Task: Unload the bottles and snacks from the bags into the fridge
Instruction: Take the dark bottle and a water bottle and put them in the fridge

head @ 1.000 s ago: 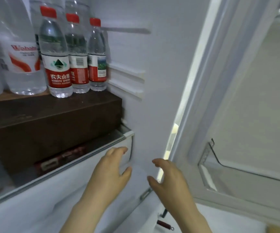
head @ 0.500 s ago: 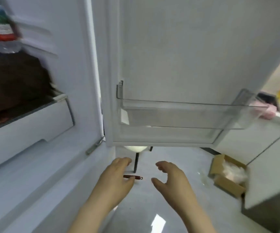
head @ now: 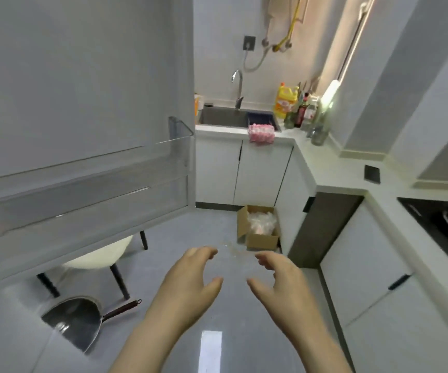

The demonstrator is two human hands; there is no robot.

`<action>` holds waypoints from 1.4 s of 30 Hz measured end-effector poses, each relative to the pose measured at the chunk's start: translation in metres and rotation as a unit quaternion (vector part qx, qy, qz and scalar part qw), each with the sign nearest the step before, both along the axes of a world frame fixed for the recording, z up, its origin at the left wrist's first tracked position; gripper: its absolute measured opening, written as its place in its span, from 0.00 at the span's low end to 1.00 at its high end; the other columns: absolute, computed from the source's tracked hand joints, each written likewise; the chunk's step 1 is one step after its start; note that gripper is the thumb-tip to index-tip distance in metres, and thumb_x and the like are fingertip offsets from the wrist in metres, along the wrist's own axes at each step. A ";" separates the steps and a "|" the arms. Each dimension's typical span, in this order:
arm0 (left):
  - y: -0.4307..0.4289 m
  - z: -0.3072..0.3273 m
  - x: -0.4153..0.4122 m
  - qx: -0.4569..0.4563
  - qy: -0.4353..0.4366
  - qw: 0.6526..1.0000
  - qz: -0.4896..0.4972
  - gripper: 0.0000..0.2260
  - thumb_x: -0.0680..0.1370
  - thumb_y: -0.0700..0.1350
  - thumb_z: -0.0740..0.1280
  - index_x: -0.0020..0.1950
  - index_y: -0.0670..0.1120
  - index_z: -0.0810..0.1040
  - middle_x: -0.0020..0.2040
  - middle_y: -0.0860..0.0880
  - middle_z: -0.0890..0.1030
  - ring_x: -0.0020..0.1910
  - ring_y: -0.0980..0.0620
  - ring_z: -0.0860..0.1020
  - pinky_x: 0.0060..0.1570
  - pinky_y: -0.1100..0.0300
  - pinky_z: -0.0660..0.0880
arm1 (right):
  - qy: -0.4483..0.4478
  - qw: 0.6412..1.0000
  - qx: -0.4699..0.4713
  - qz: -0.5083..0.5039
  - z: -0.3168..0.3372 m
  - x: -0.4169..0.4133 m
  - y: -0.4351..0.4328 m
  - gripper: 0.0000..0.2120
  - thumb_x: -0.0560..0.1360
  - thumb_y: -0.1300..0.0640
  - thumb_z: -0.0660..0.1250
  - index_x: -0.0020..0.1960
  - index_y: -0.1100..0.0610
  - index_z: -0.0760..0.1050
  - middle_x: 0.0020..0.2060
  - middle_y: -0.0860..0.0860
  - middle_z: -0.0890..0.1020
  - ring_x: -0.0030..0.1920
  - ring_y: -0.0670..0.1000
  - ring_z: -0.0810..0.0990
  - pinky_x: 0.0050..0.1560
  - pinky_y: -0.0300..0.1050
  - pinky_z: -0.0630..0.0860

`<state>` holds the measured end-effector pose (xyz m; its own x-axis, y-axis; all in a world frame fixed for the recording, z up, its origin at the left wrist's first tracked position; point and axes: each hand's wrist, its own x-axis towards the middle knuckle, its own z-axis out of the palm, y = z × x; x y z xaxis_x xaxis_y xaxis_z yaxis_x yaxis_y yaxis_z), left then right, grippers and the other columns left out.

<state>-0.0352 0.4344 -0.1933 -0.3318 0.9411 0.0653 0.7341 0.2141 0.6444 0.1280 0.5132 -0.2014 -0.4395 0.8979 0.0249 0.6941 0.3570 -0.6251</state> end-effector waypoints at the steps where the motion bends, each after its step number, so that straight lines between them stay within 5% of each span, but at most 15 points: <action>1: 0.015 0.006 0.010 0.007 -0.005 1.000 -0.024 0.20 0.77 0.50 0.64 0.69 0.55 0.66 0.65 0.58 0.70 0.64 0.61 0.69 0.59 0.69 0.64 | 0.006 1.000 0.005 -0.023 0.004 0.012 0.006 0.22 0.73 0.50 0.68 0.66 0.45 0.70 0.60 0.41 0.75 0.60 0.40 0.72 0.61 0.38 0.71; 11: 0.132 0.065 0.092 0.121 -0.031 0.957 -0.262 0.20 0.76 0.51 0.66 0.68 0.55 0.68 0.62 0.60 0.72 0.60 0.62 0.71 0.60 0.65 0.70 | 0.041 0.958 0.107 -0.264 0.073 0.105 0.035 0.21 0.74 0.50 0.69 0.66 0.45 0.71 0.59 0.39 0.75 0.60 0.38 0.73 0.62 0.37 0.71; 22: 0.161 0.077 0.213 0.130 -0.098 0.854 -0.495 0.20 0.77 0.51 0.65 0.68 0.56 0.68 0.58 0.63 0.70 0.58 0.66 0.70 0.57 0.69 0.67 | 0.036 0.837 0.145 -0.526 0.093 0.196 -0.024 0.18 0.73 0.54 0.70 0.62 0.46 0.74 0.55 0.40 0.77 0.57 0.39 0.74 0.61 0.40 0.73; 29: 0.148 0.084 0.308 0.127 -0.129 0.797 -0.576 0.19 0.77 0.51 0.65 0.67 0.59 0.68 0.60 0.66 0.70 0.56 0.73 0.68 0.54 0.72 0.65 | 0.046 0.772 0.183 -0.607 0.095 0.270 -0.065 0.16 0.72 0.55 0.71 0.59 0.47 0.75 0.53 0.40 0.78 0.56 0.41 0.76 0.60 0.44 0.74; 38: 0.111 0.097 0.446 0.165 -0.123 0.746 -0.633 0.18 0.76 0.48 0.67 0.66 0.54 0.72 0.59 0.62 0.73 0.56 0.67 0.72 0.53 0.78 0.66 | 0.077 0.706 0.230 -0.665 0.101 0.397 -0.116 0.16 0.71 0.57 0.72 0.58 0.50 0.77 0.52 0.43 0.80 0.56 0.44 0.78 0.62 0.45 0.74; 42: 0.102 0.095 0.491 0.162 -0.132 0.739 -0.640 0.17 0.76 0.48 0.67 0.64 0.55 0.72 0.58 0.64 0.72 0.52 0.74 0.69 0.49 0.80 0.66 | 0.079 0.694 0.234 -0.676 0.098 0.442 -0.132 0.15 0.71 0.57 0.72 0.58 0.50 0.78 0.53 0.44 0.80 0.56 0.45 0.78 0.62 0.46 0.74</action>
<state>0.4554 0.5363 -0.0980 0.7761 0.4438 0.4480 0.0409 -0.7443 0.6666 0.5696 0.3815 -0.1036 0.8384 0.3644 0.4053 0.5288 -0.3632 -0.7671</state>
